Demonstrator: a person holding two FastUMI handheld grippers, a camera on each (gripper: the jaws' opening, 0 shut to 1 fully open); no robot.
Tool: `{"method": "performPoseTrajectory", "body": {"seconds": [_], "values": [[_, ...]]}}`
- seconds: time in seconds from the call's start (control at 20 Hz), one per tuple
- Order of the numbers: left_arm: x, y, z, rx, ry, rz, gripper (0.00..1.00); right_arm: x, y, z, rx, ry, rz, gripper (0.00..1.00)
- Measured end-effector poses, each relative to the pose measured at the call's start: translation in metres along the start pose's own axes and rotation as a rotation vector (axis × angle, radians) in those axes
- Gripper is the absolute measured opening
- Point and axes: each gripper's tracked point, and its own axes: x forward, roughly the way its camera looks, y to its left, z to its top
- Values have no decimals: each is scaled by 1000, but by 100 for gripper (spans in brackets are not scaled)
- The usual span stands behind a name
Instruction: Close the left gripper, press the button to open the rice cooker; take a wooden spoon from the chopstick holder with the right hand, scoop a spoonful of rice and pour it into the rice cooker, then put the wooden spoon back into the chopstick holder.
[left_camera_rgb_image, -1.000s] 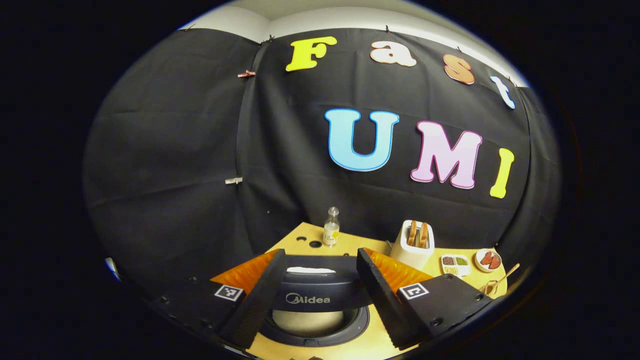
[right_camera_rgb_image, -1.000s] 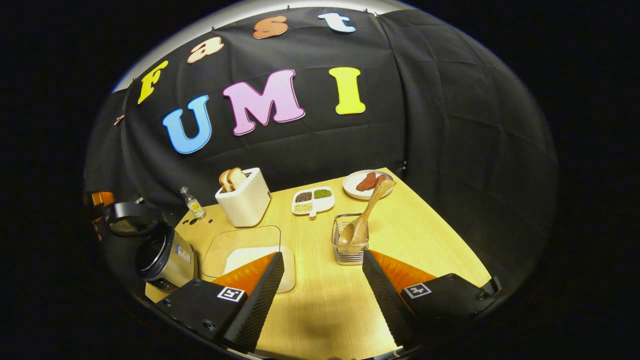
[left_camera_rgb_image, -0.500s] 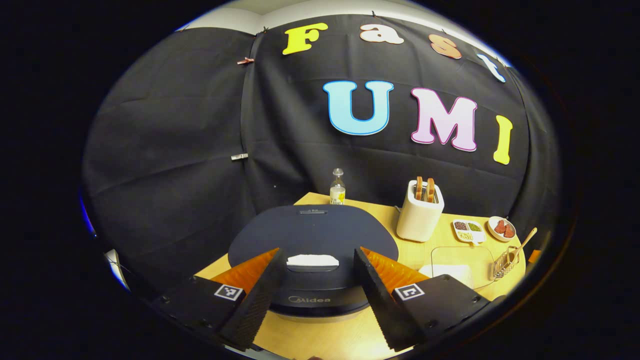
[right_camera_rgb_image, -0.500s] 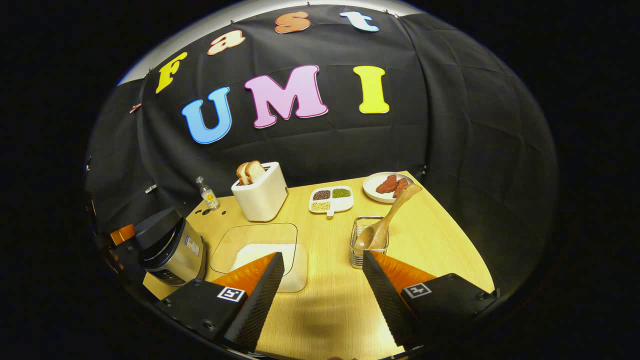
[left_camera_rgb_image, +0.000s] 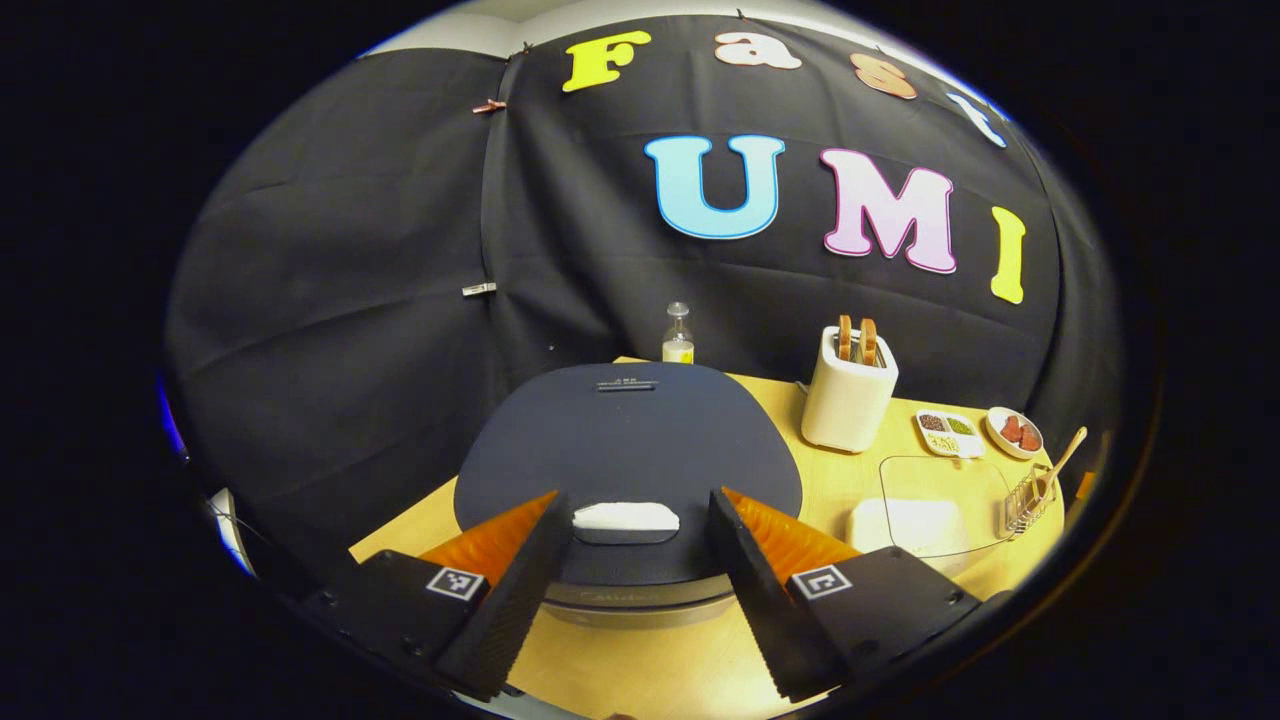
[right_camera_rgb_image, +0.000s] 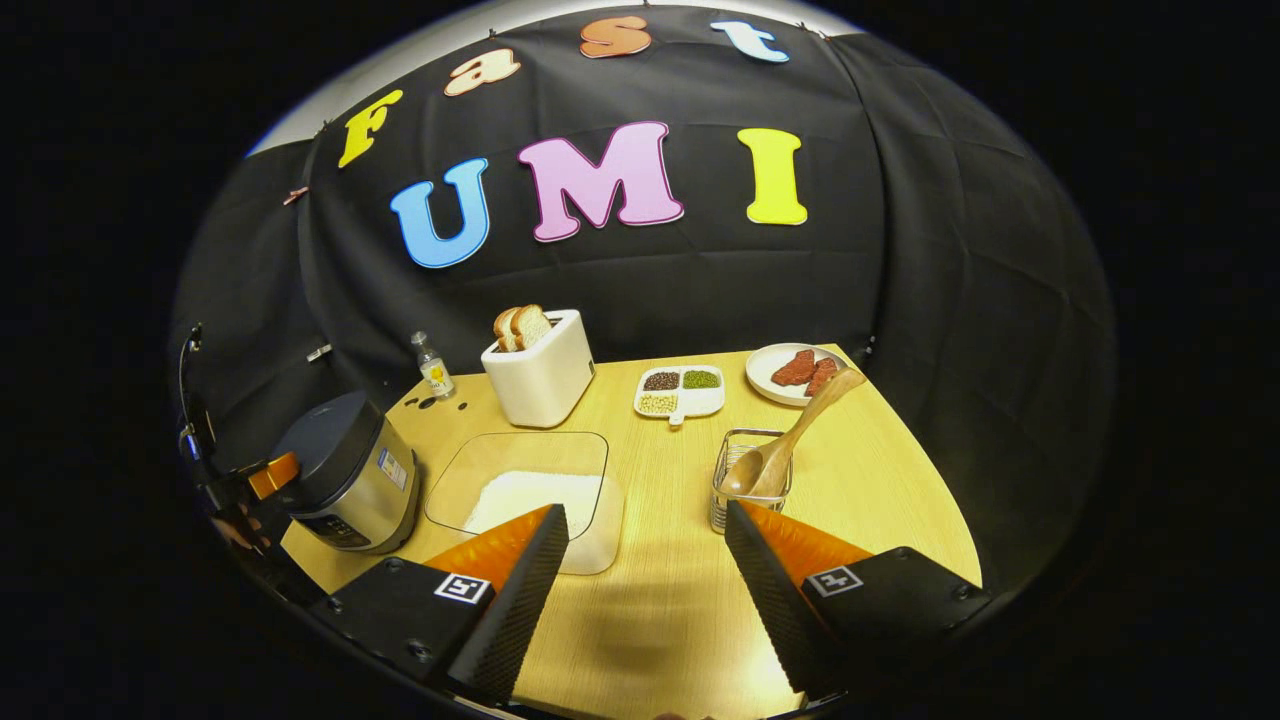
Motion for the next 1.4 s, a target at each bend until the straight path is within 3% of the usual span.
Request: {"method": "performPoseTrajectory", "body": {"seconds": [0.3,0.55,0.8,1.0,1.2,1.4], "values": [[-16,-2,16,-44,-26,14,96,15,-7,17,-53,-53,70,99],[-75,-42,77,-94,-182,23,95,19,-14,52,-123,-154,105,99],[-136,-97,128,-22,-343,-110,95,-29,-25,111,-83,-325,41,98],[-177,-127,123,4,-363,-267,95,-83,-28,118,-26,-392,-50,98],[-216,-129,113,11,-382,-366,95,-143,-30,111,-19,-445,-118,98],[-238,-109,119,38,-400,-401,95,-191,-30,110,-15,-484,-171,98]]}}
